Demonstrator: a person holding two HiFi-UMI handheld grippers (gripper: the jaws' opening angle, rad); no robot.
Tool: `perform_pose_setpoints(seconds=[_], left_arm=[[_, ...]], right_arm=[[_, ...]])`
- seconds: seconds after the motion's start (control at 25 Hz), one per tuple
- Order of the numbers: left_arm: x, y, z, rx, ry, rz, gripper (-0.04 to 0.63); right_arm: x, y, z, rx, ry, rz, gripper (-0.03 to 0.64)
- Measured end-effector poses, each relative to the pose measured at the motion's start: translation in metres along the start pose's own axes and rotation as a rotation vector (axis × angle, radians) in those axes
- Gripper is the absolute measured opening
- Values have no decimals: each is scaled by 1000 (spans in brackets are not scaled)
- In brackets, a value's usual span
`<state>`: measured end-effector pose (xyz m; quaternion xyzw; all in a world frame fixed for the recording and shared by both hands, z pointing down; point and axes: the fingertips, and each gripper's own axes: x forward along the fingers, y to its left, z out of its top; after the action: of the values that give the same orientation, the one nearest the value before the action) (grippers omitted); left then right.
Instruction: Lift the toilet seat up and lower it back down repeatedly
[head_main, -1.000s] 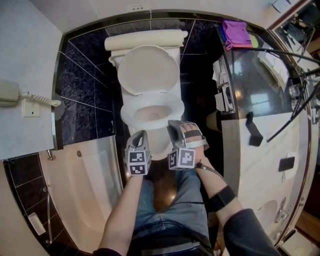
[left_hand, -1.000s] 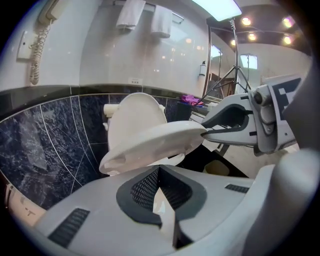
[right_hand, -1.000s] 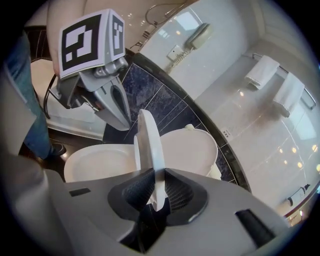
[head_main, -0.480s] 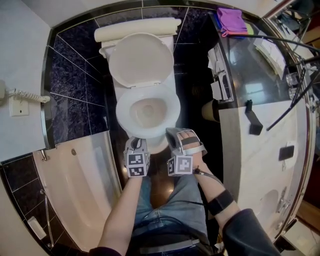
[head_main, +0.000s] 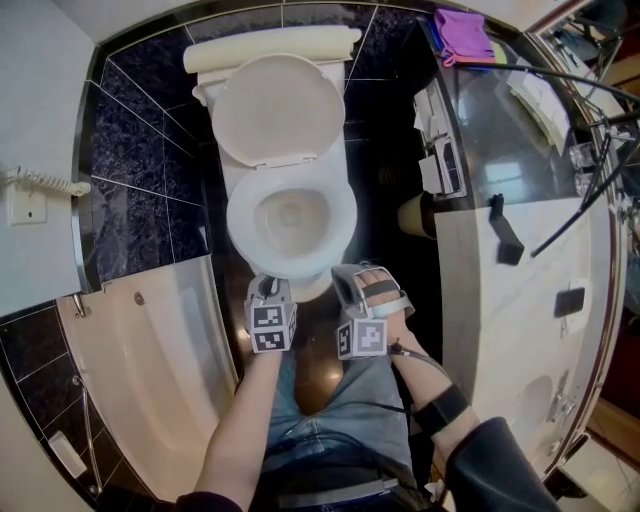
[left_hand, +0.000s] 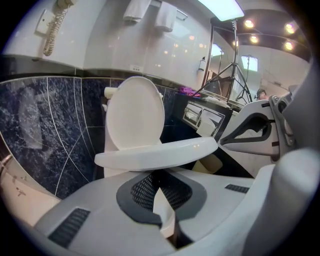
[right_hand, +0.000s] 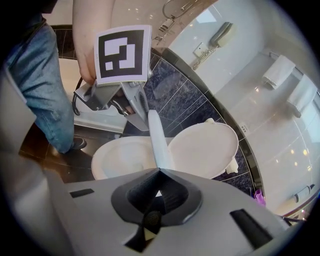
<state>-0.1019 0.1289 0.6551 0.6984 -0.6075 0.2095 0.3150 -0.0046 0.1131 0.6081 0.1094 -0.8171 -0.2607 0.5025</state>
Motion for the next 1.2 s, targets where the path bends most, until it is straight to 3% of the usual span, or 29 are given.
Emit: perform_pose_setpoints(seconds=[0.24,0.44,0.76,1.0,1.2], left_arm=[[3,-7,-46,-46,77,-2,-6],[14,-14,-93,-17,107,-7,-6],[47,-14,-181,41,160,14,-8],[65,-8,-235,7,222,42,-8],[75,-10,-254,19,288,29,-8]], right_arm=[[2,-15,-17,121,7,-74,18],[38,-22,-33,193,1,-110,20],[106,6,-64,269,-4,-113,20],[133,32,-82,298,11,-103,20],[140,41,-86,321,19,-100,20]])
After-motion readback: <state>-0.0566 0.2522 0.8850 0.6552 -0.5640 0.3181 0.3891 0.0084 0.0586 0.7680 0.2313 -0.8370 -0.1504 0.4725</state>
